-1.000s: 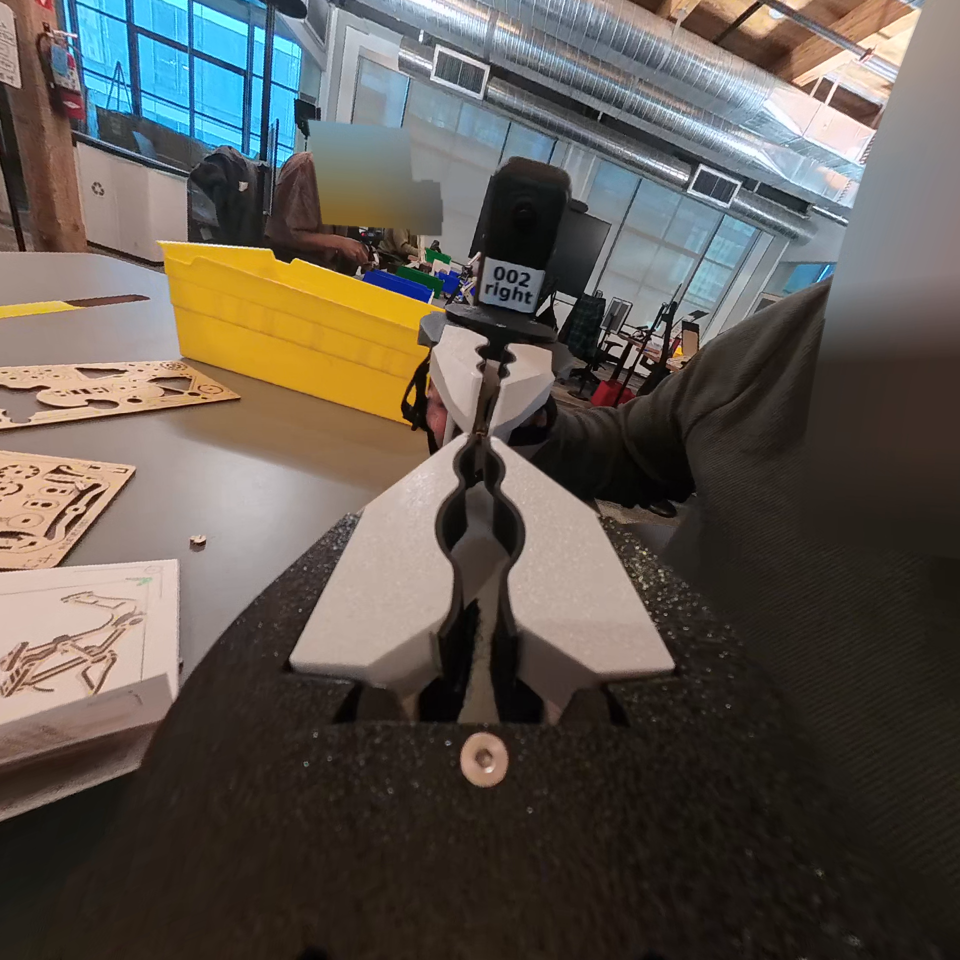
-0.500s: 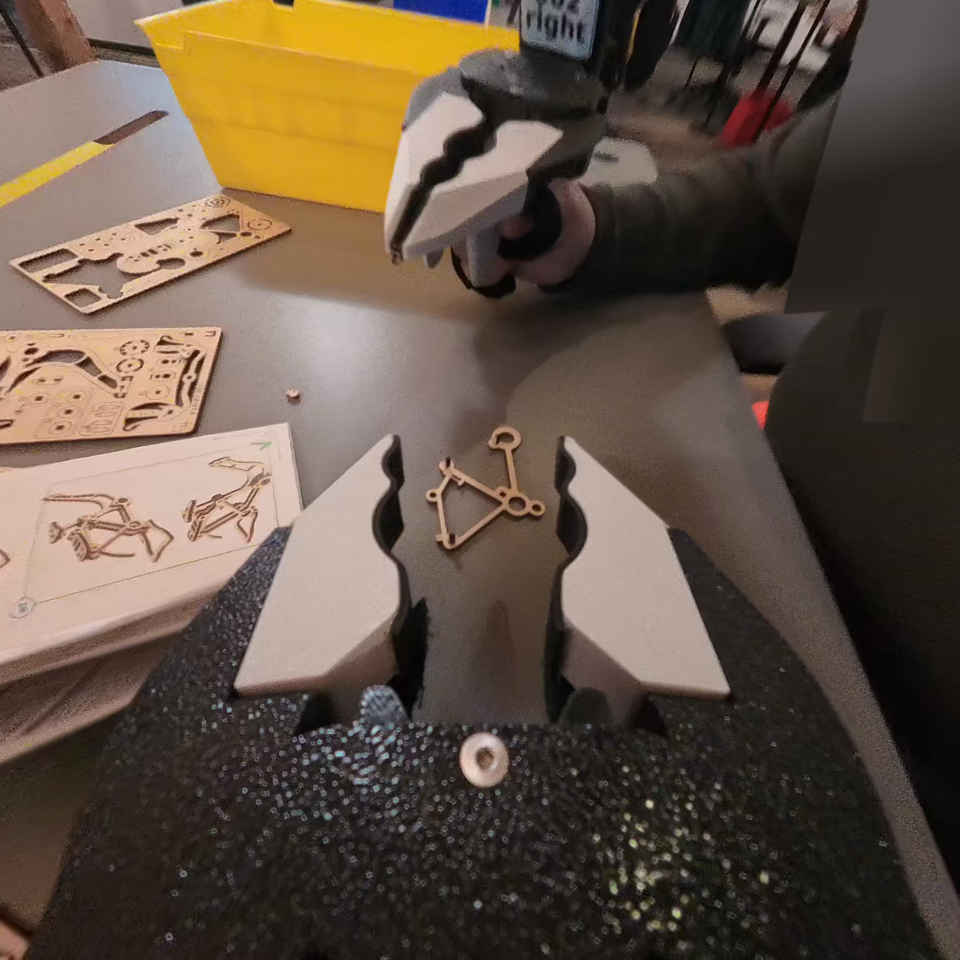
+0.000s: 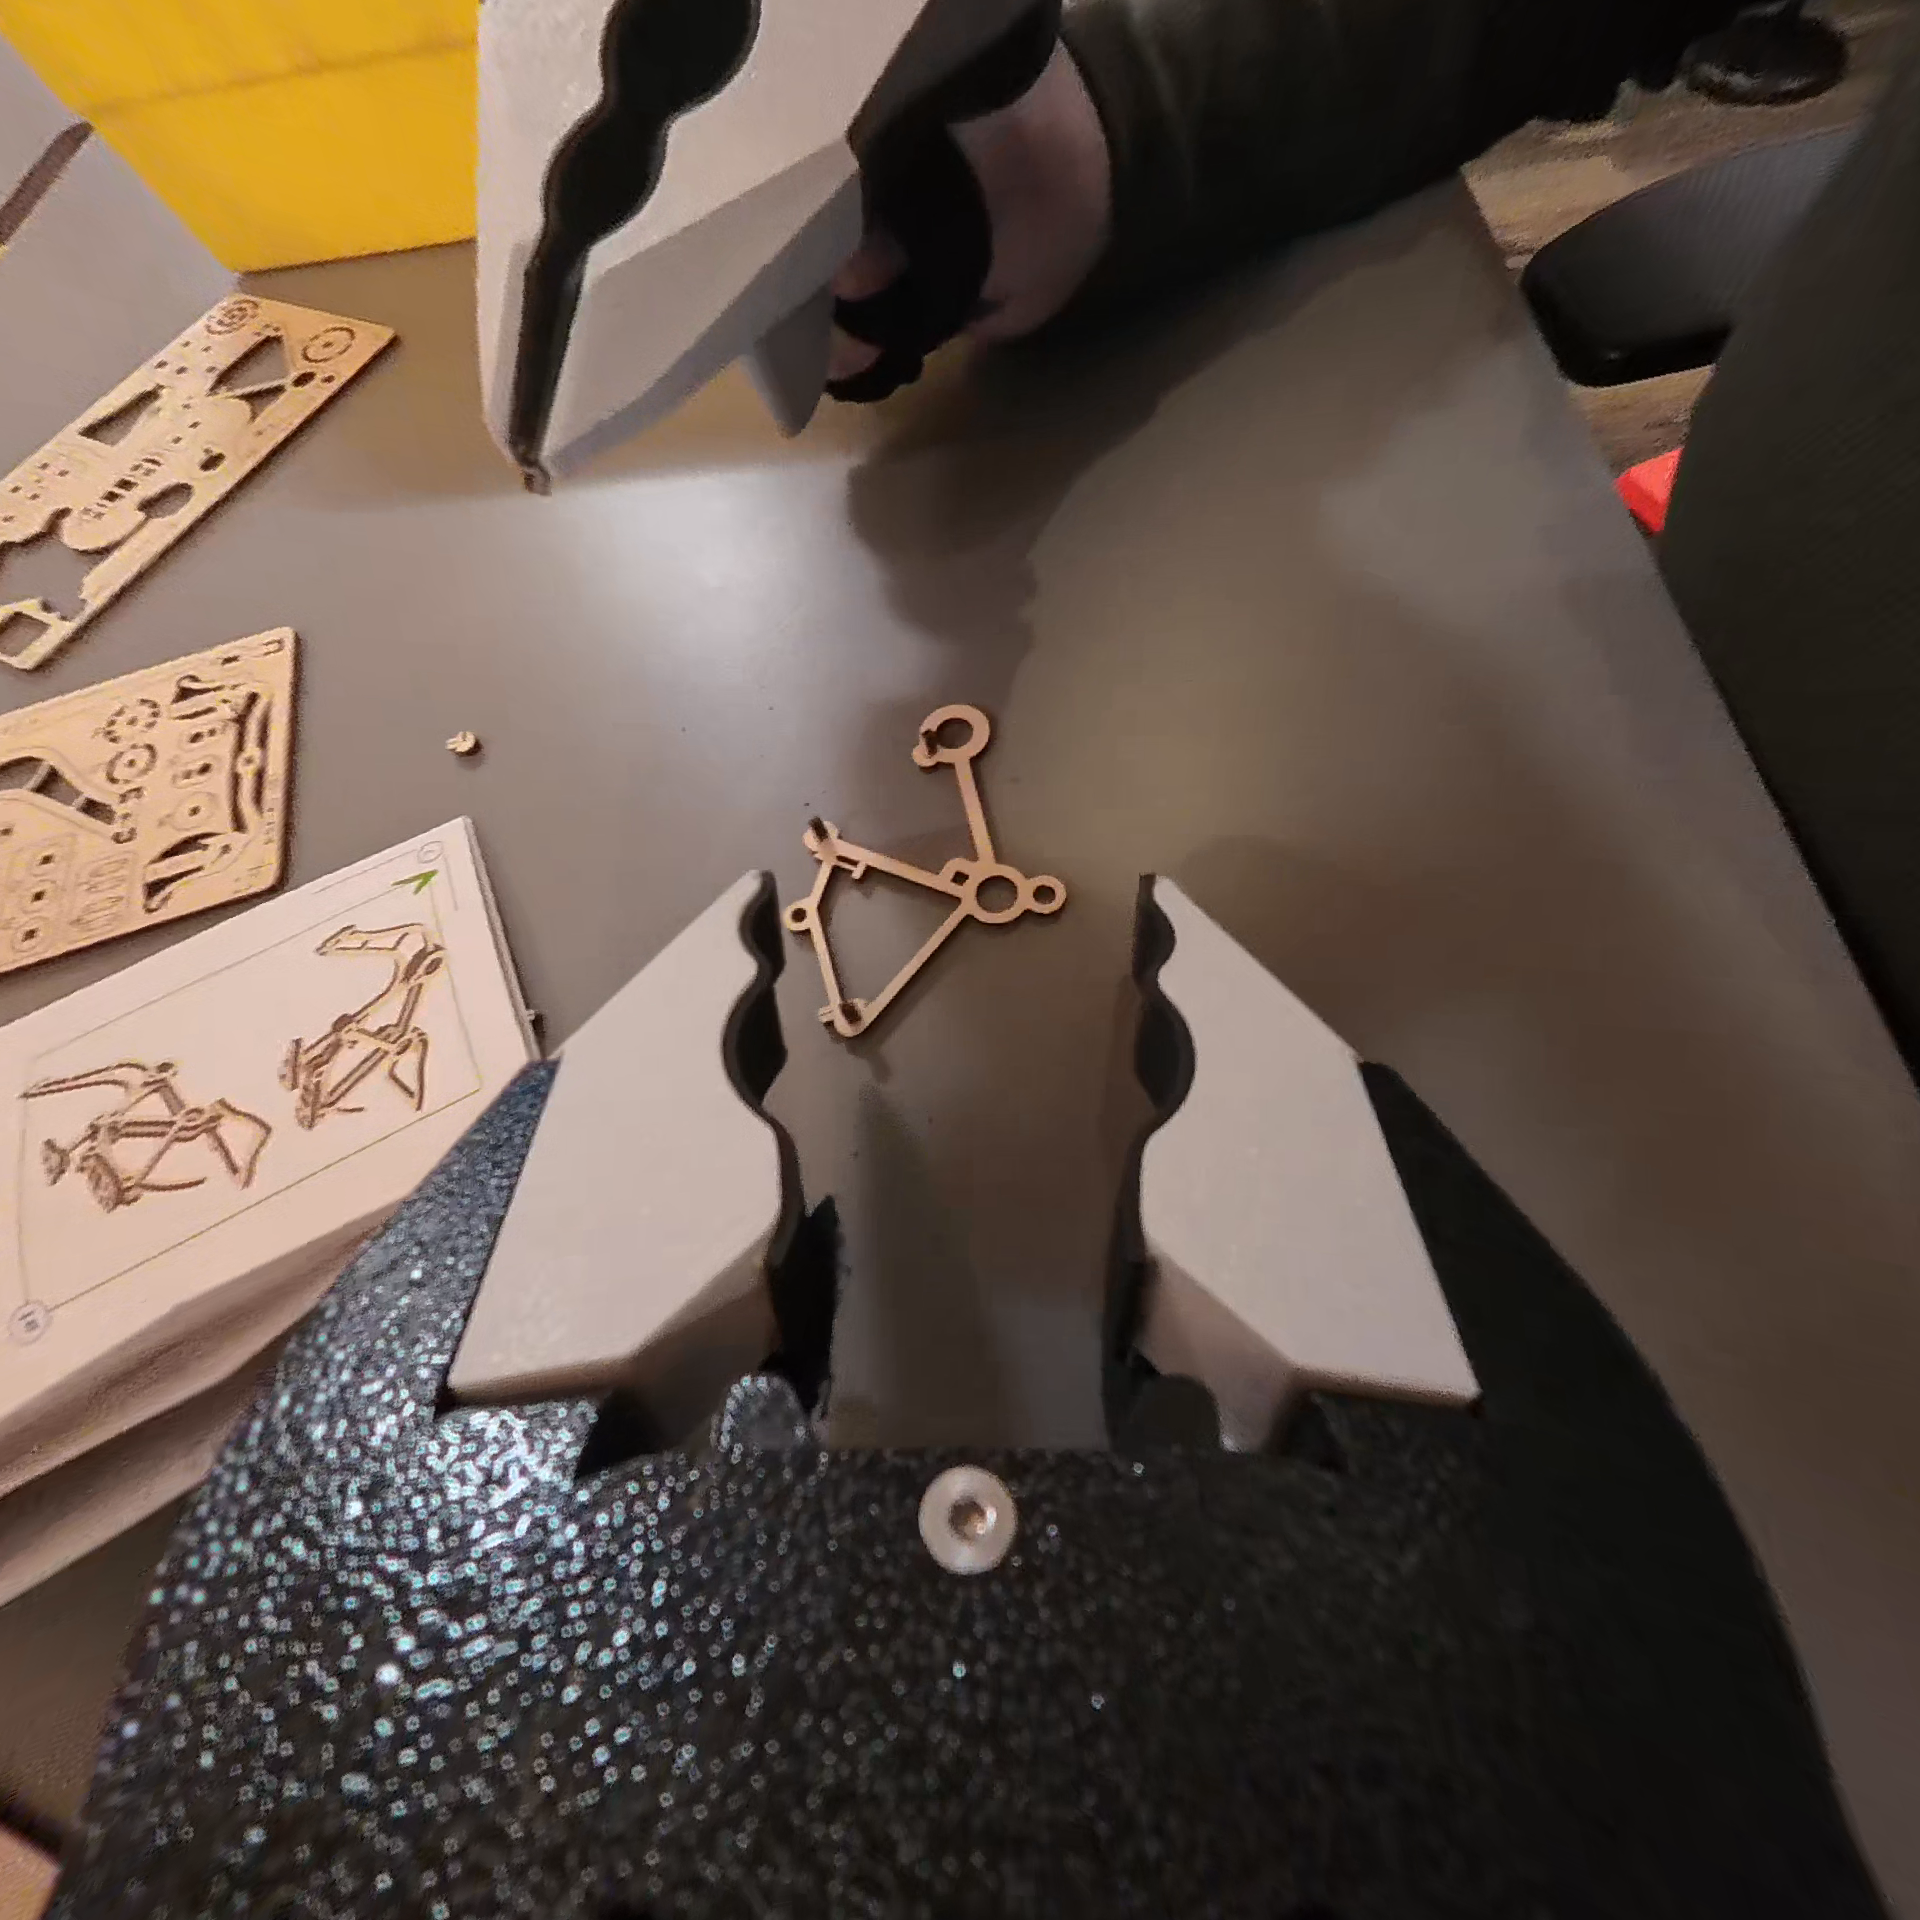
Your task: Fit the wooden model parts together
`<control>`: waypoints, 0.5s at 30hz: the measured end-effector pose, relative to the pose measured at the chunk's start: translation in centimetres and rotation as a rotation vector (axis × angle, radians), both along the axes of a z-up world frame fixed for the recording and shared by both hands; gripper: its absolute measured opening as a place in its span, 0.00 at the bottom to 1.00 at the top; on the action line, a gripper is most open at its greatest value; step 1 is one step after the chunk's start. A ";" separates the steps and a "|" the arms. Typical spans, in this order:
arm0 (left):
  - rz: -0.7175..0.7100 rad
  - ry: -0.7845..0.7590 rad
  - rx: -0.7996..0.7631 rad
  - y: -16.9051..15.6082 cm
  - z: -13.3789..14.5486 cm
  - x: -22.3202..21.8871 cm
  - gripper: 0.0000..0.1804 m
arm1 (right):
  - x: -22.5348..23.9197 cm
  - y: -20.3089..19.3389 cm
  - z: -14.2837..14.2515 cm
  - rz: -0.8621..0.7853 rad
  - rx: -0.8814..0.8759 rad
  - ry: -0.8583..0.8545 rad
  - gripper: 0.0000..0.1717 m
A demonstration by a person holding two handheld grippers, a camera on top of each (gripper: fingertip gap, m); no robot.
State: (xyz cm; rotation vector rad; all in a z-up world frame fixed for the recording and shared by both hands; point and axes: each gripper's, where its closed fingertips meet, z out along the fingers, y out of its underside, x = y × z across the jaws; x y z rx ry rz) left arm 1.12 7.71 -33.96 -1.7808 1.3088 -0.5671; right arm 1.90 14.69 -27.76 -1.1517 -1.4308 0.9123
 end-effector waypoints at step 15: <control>-0.039 0.035 -0.122 -0.4 -1.6 -0.6 0.24 | -0.9 -0.6 -0.8 0.015 0.040 -0.023 0.00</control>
